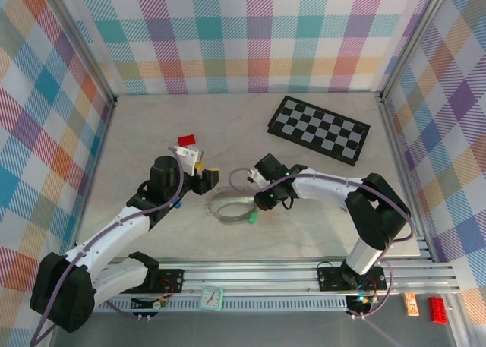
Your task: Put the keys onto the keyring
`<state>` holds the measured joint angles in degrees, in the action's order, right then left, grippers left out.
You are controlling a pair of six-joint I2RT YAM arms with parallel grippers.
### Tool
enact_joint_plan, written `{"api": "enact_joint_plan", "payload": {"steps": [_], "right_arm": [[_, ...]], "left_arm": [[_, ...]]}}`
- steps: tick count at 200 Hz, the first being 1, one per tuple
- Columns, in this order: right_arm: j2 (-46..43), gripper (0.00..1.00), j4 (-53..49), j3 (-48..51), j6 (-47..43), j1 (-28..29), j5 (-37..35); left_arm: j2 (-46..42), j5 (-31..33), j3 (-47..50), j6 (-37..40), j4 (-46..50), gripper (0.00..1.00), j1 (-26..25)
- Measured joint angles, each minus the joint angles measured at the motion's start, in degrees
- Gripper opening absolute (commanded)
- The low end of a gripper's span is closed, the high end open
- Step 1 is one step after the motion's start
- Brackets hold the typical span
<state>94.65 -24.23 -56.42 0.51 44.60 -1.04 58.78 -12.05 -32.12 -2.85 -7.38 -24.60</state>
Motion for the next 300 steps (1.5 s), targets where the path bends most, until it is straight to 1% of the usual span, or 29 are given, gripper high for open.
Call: {"api": "enact_joint_plan", "payload": {"steps": [15,30,65,107,149,185,232,300], "right_arm": [[-2.64,0.35,0.07,0.83,0.98,0.00,1.18],[-4.57,0.34,0.66,1.77,2.78,0.00,3.89],[-5.01,0.33,3.65,5.95,8.66,0.00,9.55],[-4.81,0.34,8.04,9.14,14.86,-1.05,12.04],[-4.63,0.34,13.84,12.63,20.06,-3.13,12.72],[-4.04,0.35,17.07,13.75,22.16,-4.13,14.93],[-2.62,0.33,21.55,14.34,23.61,-4.15,17.99],[-2.14,0.31,22.69,15.41,24.09,-4.15,18.12]], "left_arm": [[0.00,0.63,0.35,-0.66,-0.70,0.64,0.00],[0.00,1.22,0.92,-1.16,-1.84,0.64,0.00],[-0.02,2.34,2.16,-3.10,-3.13,0.65,0.00],[-0.48,3.58,3.61,-4.50,-3.37,0.65,0.00],[-3.69,6.10,4.74,-6.32,-3.34,0.65,0.00],[-5.44,8.57,6.75,-7.89,-3.26,0.65,0.00],[-5.46,9.44,7.04,-9.18,-3.28,0.65,0.00],[-5.38,10.12,7.04,-10.08,-3.30,0.65,0.00]]}}
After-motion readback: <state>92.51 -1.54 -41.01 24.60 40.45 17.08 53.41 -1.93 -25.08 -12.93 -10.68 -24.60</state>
